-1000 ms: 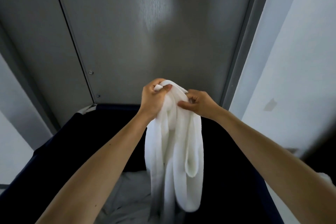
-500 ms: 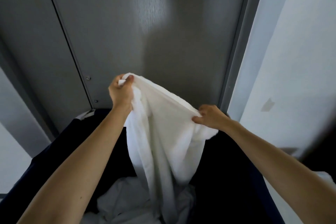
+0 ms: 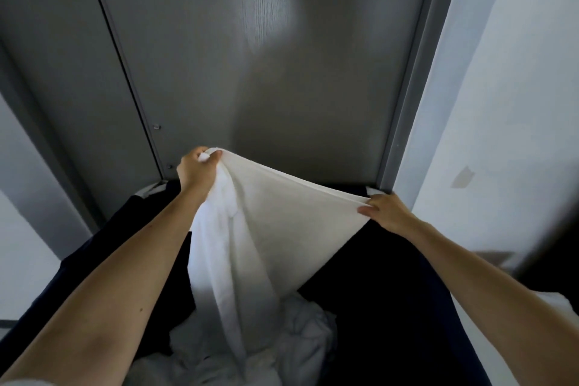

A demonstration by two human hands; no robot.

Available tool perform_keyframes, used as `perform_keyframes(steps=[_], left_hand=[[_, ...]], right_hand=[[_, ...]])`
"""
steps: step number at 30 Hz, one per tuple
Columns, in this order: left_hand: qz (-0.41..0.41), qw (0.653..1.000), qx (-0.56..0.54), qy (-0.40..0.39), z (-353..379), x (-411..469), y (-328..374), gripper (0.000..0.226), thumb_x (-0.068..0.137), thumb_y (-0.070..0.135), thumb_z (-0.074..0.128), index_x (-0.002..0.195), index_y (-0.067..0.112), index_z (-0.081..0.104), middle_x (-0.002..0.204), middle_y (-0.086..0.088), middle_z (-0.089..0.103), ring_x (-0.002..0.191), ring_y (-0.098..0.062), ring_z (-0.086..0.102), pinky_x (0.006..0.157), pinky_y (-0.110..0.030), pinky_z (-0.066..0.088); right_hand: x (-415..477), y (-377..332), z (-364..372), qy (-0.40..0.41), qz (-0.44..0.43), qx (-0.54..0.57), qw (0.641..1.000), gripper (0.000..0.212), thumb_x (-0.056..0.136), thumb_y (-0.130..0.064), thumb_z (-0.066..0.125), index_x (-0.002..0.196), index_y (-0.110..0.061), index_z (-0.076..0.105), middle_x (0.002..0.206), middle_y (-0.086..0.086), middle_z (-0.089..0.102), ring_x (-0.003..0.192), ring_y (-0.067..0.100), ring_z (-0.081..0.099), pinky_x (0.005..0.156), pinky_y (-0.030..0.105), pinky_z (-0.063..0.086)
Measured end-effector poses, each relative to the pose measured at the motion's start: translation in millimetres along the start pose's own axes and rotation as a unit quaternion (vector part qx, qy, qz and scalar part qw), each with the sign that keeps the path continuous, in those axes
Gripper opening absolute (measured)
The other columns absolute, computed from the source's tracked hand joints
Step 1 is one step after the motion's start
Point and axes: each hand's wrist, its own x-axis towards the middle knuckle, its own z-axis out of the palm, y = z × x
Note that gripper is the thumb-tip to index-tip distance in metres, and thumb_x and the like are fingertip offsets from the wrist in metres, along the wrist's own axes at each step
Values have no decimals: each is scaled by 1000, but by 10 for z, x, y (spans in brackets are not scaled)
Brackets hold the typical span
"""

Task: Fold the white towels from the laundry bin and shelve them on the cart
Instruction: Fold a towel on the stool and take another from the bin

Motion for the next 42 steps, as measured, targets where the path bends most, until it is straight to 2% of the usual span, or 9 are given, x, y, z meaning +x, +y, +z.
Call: perform_keyframes(steps=[4, 14, 19, 23, 26, 33, 37, 39, 42], left_hand=[[-11, 989, 141, -39, -104, -1, -351, 35, 84, 34, 66, 110, 12, 56, 117, -15, 49, 94, -32, 55, 82, -35, 45], [43, 946, 266, -177, 28, -270, -445, 34, 98, 31, 46, 94, -1, 57, 103, -23, 63, 102, -37, 56, 72, -31, 35], [132, 925, 181, -307, 242, -703, -137, 20, 97, 25, 49, 100, 8, 59, 87, -7, 59, 84, -21, 55, 63, -22, 31], [231, 875, 153, -397, 299, -901, 33, 10, 97, 13, 46, 96, 12, 56, 92, -2, 60, 83, -17, 54, 71, -22, 38], [267, 859, 150, -411, 293, -921, 172, 13, 98, 13, 43, 96, 12, 56, 90, 5, 58, 84, -12, 54, 75, -20, 40], [263, 914, 91, -295, 160, -833, 569, 36, 98, 34, 42, 66, 23, 55, 54, 10, 47, 47, 3, 45, 52, -10, 33], [161, 981, -79, -69, 5, -465, 755, 37, 100, 28, 42, 66, 23, 55, 54, 5, 43, 40, 4, 42, 46, -11, 30], [95, 984, -144, 50, -116, -253, 733, 31, 101, 23, 42, 81, 12, 63, 62, 1, 50, 49, 4, 45, 50, -12, 31], [20, 971, -186, 148, -278, -51, 513, 29, 100, 22, 42, 87, 9, 64, 75, -5, 60, 69, -13, 53, 67, -26, 40]], right_hand=[[18, -9, 70, 86, 36, 143, 985, 40, 92, -25, 58, 57, -7, 48, 63, 10, 53, 74, 25, 53, 64, 29, 30], [162, -486, 149, 47, 39, 354, 933, 36, 87, -4, 61, 60, -14, 39, 56, 5, 52, 48, 12, 45, 41, 15, 41], [-21, -547, 473, -107, 6, 315, 943, 11, 84, -18, 69, 84, -16, 57, 78, -1, 61, 65, 9, 57, 59, 19, 50], [-124, -705, 600, -155, -68, 289, 942, 53, 85, -32, 67, 133, -28, 45, 120, -18, 51, 105, 9, 56, 81, 20, 45], [-132, -795, 579, -159, -112, 294, 936, 30, 86, -24, 66, 115, -22, 59, 103, -16, 60, 96, -1, 57, 83, 14, 43], [-67, -689, 704, -182, -73, 278, 940, 36, 77, -34, 74, 106, -12, 69, 106, 4, 70, 99, 17, 65, 94, 35, 50], [-21, -496, 644, -136, -56, 252, 956, 21, 82, -36, 70, 86, -15, 68, 88, 0, 68, 80, 11, 63, 71, 14, 48], [-21, -380, 595, -133, -52, 195, 970, 20, 86, -36, 66, 72, -23, 60, 75, -8, 60, 69, 2, 54, 58, 8, 40], [13, -192, 610, -131, -37, 150, 979, 29, 89, -37, 61, 80, -10, 64, 81, 2, 63, 73, 10, 57, 65, 19, 42]])
